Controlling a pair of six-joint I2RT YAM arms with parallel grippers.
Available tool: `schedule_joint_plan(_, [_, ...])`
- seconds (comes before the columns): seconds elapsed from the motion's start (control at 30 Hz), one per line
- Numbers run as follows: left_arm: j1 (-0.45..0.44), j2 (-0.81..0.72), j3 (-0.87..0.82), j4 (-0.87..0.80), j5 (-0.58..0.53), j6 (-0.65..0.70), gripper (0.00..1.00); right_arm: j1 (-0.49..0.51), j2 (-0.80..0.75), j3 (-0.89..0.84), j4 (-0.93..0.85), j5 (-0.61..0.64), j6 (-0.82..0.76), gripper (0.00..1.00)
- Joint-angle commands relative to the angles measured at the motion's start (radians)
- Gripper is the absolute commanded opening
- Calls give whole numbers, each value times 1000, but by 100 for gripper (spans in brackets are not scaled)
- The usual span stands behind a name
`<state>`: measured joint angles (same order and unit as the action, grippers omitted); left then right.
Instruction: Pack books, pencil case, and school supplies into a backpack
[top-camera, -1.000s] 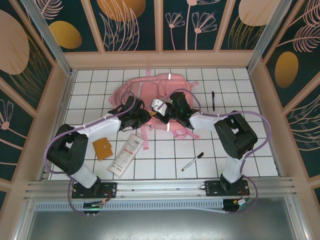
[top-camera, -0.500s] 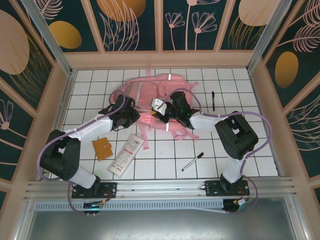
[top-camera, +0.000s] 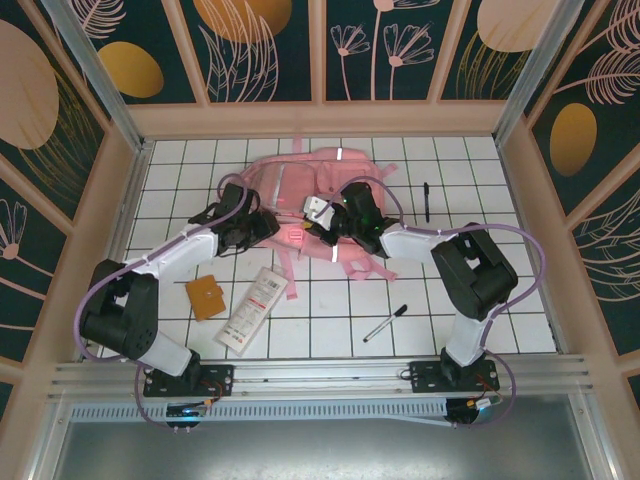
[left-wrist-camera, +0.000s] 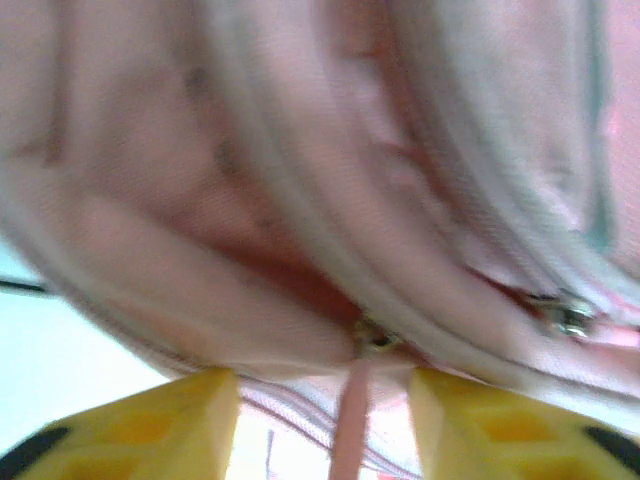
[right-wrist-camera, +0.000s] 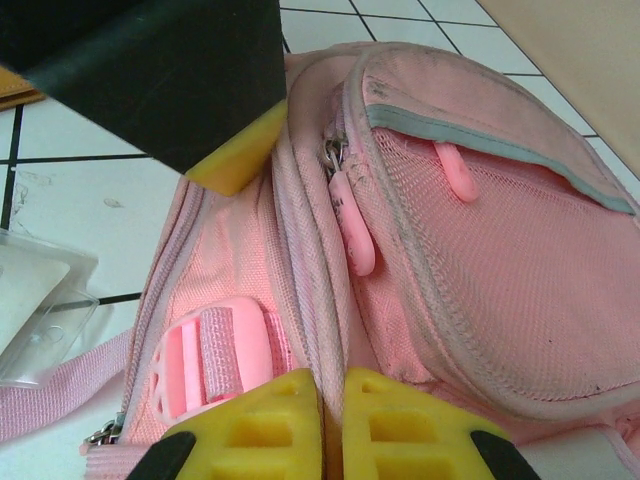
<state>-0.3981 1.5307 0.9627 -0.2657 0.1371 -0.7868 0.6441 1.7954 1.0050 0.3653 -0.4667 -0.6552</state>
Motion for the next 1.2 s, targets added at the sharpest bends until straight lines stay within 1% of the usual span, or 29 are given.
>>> schedule_joint_plan(0.0, [13, -3, 111, 12, 110, 295, 54, -8, -67, 8, 58, -81, 7, 0])
schedule_joint_plan(0.1, [25, 52, 218, -132, 49, 455, 55, -9, -70, 21, 27, -98, -2, 0])
schedule_joint_plan(0.17, [28, 90, 260, -179, 70, 505, 55, -10, -78, 17, 23, -91, -10, 0])
schedule_joint_plan(0.2, [30, 110, 274, -195, 100, 519, 56, -11, -83, 17, 16, -86, -18, 0])
schedule_joint_plan(0.27, [30, 144, 292, -214, 163, 529, 56, -14, -88, 18, 5, -81, -33, 0])
schedule_joint_plan(0.33, [30, 174, 304, -226, 197, 529, 56, -21, -90, 25, -3, -84, -37, 0])
schedule_joint_plan(0.37, [30, 178, 312, -238, 200, 529, 56, -23, -92, 28, -7, -84, -38, 0])
schedule_joint_plan(0.4, [30, 215, 319, -251, 197, 527, 55, -25, -92, 32, -11, -84, -41, 0])
schedule_joint_plan(0.53, [30, 233, 321, -270, 186, 516, 55, -35, -98, 38, -19, -84, -47, 0])
schedule_joint_plan(0.6, [30, 233, 314, -270, 182, 513, 50, -41, -103, 34, -17, -85, -49, 0])
schedule_joint_plan(0.67, [30, 238, 308, -277, 161, 516, 40, -46, -110, 32, -16, -84, -50, 0])
schedule_joint_plan(0.7, [30, 241, 305, -284, 150, 518, 38, -49, -114, 29, -17, -84, -52, 0])
schedule_joint_plan(0.77, [30, 244, 296, -290, 142, 525, 34, -57, -122, 28, -22, -84, -56, 0])
schedule_joint_plan(0.9, [30, 241, 275, -291, 156, 540, 32, -85, -138, 35, -35, -97, -61, 0])
schedule_joint_plan(0.93, [30, 239, 271, -292, 157, 543, 29, -91, -143, 35, -39, -104, -62, 0])
schedule_joint_plan(0.97, [30, 236, 267, -292, 157, 546, 24, -91, -147, 37, -40, -113, -63, 0])
schedule_joint_plan(1.03, [30, 230, 266, -295, 143, 548, 10, -91, -156, 41, -46, -122, -64, 0])
schedule_joint_plan(1.07, [30, 224, 267, -294, 126, 550, 0, -91, -161, 41, -52, -125, -68, 0])
schedule_joint_plan(1.1, [30, 212, 267, -288, 120, 550, 0, -116, -164, 43, -60, -130, -75, 0])
schedule_joint_plan(1.17, [30, 189, 266, -268, 111, 549, 0, -123, -172, 45, -84, -141, -93, 0])
